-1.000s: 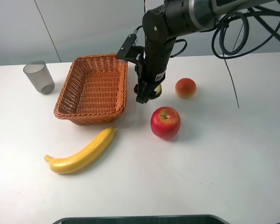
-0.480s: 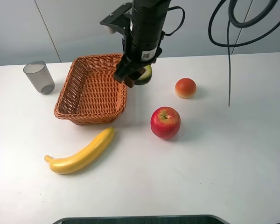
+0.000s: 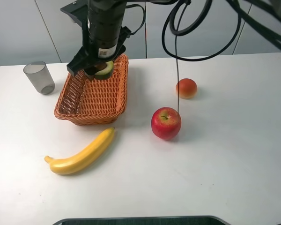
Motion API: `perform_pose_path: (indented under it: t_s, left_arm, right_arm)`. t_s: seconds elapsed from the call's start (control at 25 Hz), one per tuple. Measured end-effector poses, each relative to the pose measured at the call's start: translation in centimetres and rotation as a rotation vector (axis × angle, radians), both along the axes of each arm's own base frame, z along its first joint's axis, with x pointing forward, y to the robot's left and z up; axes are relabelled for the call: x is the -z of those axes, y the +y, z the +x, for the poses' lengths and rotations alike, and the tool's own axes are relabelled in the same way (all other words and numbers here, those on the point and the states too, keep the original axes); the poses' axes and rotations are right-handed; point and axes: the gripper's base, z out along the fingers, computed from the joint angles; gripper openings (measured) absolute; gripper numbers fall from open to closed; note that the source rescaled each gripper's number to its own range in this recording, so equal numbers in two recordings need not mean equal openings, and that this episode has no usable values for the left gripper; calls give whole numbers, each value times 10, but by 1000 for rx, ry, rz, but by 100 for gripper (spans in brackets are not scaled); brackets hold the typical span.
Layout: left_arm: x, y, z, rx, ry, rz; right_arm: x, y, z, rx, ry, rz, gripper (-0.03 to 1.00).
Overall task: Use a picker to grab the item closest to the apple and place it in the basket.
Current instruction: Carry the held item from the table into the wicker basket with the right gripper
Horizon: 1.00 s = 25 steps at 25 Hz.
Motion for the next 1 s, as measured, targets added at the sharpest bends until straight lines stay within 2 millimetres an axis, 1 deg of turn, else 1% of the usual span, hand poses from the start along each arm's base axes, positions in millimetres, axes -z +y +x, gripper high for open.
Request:
perform_pose_path:
  t_s: [0.12,0.24,0.48,0.64,0.88,1.0]
  left_arm:
    - [0,0,0,0,0,0]
    - [0,0,0,0,0,0]
    - [0,0,0,0,0,0]
    - [0,0,0,0,0,0]
    - [0,0,0,1,0,2]
    - [0,0,0,2,0,4]
  right_arm:
    - [8,12,7,22,-16,42,3]
    - [20,17,14,36,-47,55,3]
    - [58,23,21,45,-43,30,3]
    - [79,25,22,45,-26,14,3]
    - [87,26,23,44,-18,4,3]
    - [87,26,23,44,-18,4,3]
